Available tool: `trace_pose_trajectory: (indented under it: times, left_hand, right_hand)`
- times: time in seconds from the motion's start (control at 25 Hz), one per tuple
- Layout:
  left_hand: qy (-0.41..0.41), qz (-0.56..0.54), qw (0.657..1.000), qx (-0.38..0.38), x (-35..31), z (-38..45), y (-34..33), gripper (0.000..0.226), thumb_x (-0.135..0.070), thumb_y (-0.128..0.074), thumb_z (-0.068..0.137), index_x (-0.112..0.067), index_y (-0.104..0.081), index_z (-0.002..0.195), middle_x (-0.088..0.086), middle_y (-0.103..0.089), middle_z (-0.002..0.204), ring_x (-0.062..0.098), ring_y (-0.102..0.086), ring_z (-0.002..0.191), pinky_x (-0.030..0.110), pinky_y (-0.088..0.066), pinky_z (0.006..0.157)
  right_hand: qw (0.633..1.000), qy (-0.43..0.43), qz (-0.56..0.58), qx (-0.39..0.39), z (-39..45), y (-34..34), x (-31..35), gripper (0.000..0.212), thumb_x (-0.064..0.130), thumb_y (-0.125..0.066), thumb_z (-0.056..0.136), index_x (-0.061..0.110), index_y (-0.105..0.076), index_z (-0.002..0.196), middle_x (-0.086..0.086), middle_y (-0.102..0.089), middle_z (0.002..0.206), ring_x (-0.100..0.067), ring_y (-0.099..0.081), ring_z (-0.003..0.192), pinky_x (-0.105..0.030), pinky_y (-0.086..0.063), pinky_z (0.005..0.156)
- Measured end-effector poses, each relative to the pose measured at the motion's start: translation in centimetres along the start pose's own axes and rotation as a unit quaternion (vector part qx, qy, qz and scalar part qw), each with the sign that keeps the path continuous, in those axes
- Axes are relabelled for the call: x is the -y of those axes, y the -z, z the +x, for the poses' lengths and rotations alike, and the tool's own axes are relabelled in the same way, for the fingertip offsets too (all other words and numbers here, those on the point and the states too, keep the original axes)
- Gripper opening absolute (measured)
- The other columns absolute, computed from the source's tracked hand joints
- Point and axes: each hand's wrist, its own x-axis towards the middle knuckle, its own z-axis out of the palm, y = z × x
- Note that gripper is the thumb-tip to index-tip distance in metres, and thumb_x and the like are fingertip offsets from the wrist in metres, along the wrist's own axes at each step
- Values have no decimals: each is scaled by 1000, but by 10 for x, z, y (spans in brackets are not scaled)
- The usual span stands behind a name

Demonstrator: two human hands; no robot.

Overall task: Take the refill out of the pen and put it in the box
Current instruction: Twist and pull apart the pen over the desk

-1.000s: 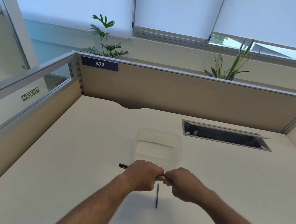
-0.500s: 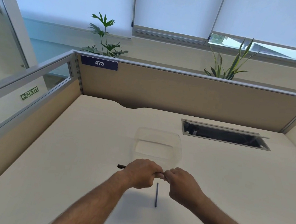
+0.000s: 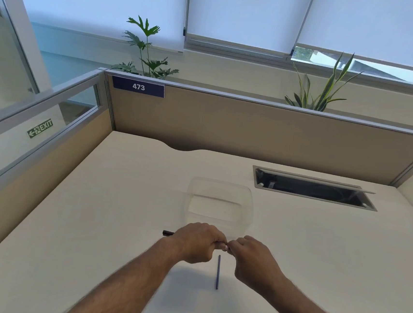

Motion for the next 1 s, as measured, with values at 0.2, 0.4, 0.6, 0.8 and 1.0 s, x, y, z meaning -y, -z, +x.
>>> trace_pose_trajectory:
  times: [0.2, 0.4, 0.6, 0.8, 1.0]
  left_hand:
    - [-3, 3, 1000, 1, 4, -2, 0, 26, -24, -45, 101, -32, -65, 116, -3, -71, 110, 21, -61, 93, 38, -52, 76]
    - [1, 13, 1000, -2, 5, -2, -5, 27, -26, -44, 101, -33, -64, 118, -4, -71, 113, 20, -61, 95, 33, -46, 73]
    - [11, 22, 1000, -3, 9, -3, -4, 27, -29, -44, 101, -34, -65, 117, -4, -71, 115, 21, -62, 98, 33, -47, 75]
    - [12, 29, 1000, -3, 8, -4, -5, 26, -25, -45, 99, -35, -65, 113, -4, -72, 107, 20, -60, 89, 30, -40, 66]
    - [14, 29, 999, -18, 10, -5, -3, 24, -32, -44, 100, -34, -66, 110, -5, -72, 104, 19, -60, 88, 30, -39, 66]
  right_hand:
    - [1000, -2, 2, -23, -2, 0, -1, 9, 4, -62, 84, 13, -67, 83, -4, -68, 71, -25, -57, 66, -29, -36, 53]
    - [997, -64, 27, -23, 3, 4, -1, 14, 29, -61, 91, 17, -67, 95, -2, -72, 90, -24, -63, 84, -31, -44, 65]
    - [988, -80, 120, 53, 2, 10, -10, 51, 43, -67, 86, 24, -51, 131, 8, -63, 122, -18, -61, 108, -29, -48, 87]
    - [993, -29, 93, 70, 4, 10, -10, 24, 30, -45, 100, 20, -65, 109, -2, -71, 99, -24, -61, 89, -37, -50, 76]
    - [986, -65, 150, -7, 1, 7, -17, 14, 21, -63, 89, 20, -76, 93, 1, -67, 84, -15, -55, 72, -21, -38, 63]
